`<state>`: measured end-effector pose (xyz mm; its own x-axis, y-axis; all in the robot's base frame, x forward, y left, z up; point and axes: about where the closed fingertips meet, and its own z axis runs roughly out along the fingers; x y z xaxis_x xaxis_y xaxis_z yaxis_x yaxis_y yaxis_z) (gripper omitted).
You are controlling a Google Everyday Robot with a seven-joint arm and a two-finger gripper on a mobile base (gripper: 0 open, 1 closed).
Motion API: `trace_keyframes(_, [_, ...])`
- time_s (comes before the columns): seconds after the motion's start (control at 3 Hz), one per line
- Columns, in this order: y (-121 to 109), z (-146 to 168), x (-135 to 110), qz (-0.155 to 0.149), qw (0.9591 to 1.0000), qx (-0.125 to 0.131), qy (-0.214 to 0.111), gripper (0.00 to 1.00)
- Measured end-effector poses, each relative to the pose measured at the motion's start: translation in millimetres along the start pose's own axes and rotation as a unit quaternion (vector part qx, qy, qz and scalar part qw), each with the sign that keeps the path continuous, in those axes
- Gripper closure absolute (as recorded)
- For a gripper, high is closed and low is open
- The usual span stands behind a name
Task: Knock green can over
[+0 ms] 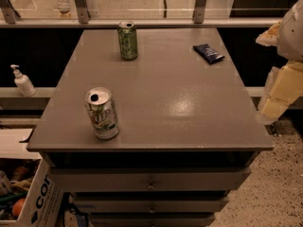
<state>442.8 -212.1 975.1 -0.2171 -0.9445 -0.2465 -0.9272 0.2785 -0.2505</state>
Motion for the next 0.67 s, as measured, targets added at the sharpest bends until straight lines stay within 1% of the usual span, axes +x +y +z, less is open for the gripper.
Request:
trace_keyframes(0.33, [-14,20,-11,0.017,0.9991,0.002,-0.038,0.00])
trace_keyframes(0.67, [-34,52,-25,0.047,0.9951,-0.012,-0.087,0.00])
